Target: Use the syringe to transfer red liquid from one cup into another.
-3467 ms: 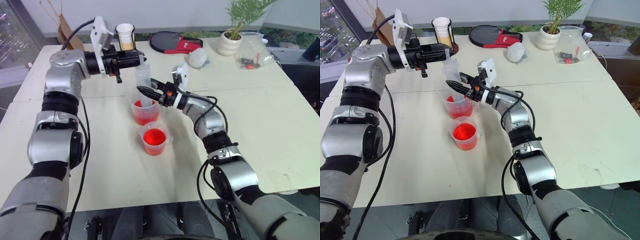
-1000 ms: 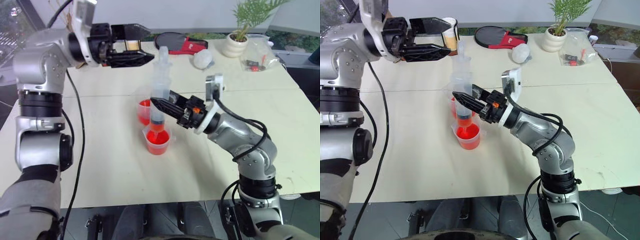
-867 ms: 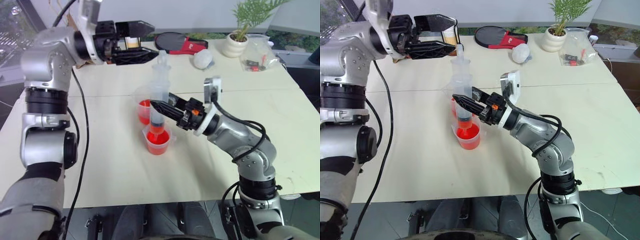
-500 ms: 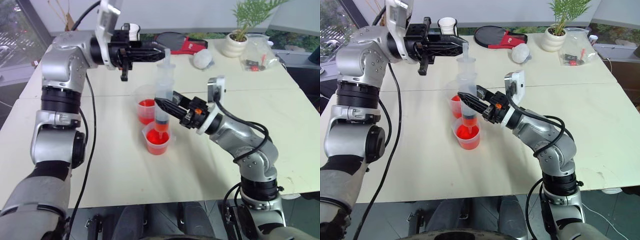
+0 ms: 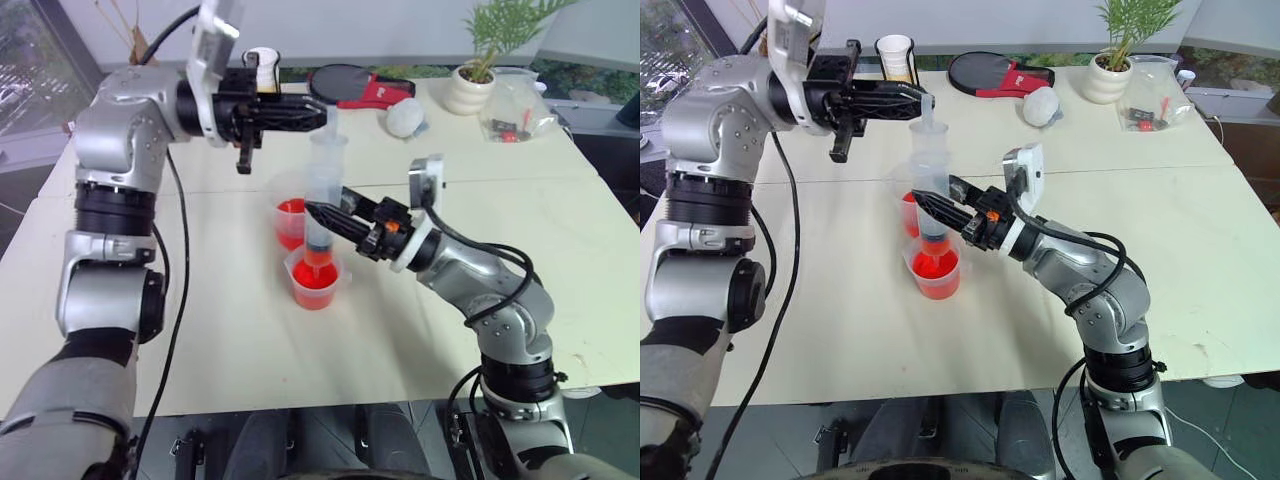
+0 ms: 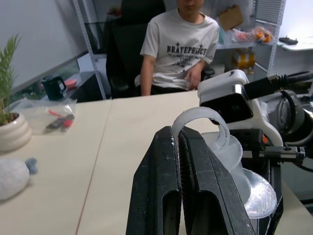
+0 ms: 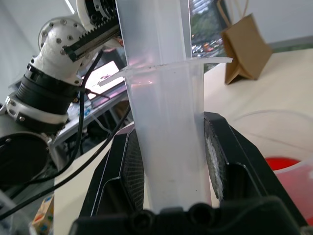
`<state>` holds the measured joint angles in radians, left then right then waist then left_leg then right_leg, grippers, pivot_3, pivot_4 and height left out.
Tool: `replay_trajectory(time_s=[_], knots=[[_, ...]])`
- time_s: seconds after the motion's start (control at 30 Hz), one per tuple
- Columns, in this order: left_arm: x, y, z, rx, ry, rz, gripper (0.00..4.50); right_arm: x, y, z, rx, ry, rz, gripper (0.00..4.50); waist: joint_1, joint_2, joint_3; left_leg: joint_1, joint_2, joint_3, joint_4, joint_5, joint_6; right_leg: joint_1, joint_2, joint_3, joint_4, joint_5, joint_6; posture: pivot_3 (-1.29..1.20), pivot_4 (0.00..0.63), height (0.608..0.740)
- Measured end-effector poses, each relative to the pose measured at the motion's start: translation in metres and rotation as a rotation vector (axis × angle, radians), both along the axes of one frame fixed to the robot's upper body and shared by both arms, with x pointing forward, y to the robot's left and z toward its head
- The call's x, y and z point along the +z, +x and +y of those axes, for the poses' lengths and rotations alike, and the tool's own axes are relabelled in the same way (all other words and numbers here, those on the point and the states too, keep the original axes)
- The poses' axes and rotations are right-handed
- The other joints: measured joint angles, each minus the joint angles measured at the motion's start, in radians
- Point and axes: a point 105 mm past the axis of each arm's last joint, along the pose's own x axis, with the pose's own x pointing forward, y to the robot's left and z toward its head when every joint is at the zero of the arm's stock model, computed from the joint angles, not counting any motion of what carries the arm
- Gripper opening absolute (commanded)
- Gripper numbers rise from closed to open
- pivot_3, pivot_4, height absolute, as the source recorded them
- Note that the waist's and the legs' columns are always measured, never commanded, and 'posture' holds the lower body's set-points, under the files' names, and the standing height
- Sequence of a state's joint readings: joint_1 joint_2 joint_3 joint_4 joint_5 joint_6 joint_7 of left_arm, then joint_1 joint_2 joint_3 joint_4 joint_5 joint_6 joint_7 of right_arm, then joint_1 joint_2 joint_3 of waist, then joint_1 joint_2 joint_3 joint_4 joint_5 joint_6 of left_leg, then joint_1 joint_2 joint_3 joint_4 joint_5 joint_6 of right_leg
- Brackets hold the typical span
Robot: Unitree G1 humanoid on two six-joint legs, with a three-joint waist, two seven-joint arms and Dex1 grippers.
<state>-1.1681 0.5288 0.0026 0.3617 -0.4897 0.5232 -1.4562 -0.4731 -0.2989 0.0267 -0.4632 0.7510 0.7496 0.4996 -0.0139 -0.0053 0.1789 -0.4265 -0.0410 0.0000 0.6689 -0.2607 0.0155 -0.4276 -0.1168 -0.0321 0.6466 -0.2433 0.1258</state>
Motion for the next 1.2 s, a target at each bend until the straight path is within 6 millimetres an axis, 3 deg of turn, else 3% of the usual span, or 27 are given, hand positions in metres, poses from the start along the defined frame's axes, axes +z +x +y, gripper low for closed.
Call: replay_trajectory(time_s=[0.4,0.67,1.03,1.13,1.2], knots=[[-0.019,0.0,0.002,0.045,-0.025,0.065,0.1,-0.001,0.007,-0.003,0.018,-0.039,0.004,1.39,0.0,0.0,0.0,0.0,0.0,0.0,0.0,0.0,0.0,0.0,0.0,0.0,0.0,0.0,0.0,0.0,0.15,0.74],[-0.021,-0.003,0.001,0.03,-0.051,0.086,0.1,0.012,0.008,-0.001,0.037,-0.06,-0.044,1.39,0.0,0.0,0.0,0.0,0.0,0.0,0.0,0.0,0.0,0.0,0.0,0.0,0.0,0.0,0.0,0.0,0.15,0.74],[-0.027,-0.001,0.002,0.03,-0.063,0.127,0.1,0.01,0.008,-0.003,0.044,-0.073,-0.017,1.39,0.001,0.0,0.0,0.0,0.0,0.0,0.0,0.0,0.0,0.0,0.0,0.0,0.0,0.0,0.0,0.0,0.15,0.74],[-0.012,0.008,0.004,0.028,-0.155,0.193,0.97,0.025,0.011,-0.008,0.021,-0.043,-0.054,1.39,0.002,0.0,0.0,0.0,0.0,0.0,0.001,0.0,0.0,0.001,0.0,0.0,0.0,0.0,0.0,0.0,0.15,0.74],[0.003,0.018,0.018,0.072,-0.23,0.237,1.88,0.041,0.01,-0.013,0.01,-0.006,-0.103,1.39,-0.001,0.0,0.0,0.0,0.0,0.0,0.001,0.0,0.0,0.0,0.0,0.0,0.0,0.0,0.0,0.0,0.15,0.74]])
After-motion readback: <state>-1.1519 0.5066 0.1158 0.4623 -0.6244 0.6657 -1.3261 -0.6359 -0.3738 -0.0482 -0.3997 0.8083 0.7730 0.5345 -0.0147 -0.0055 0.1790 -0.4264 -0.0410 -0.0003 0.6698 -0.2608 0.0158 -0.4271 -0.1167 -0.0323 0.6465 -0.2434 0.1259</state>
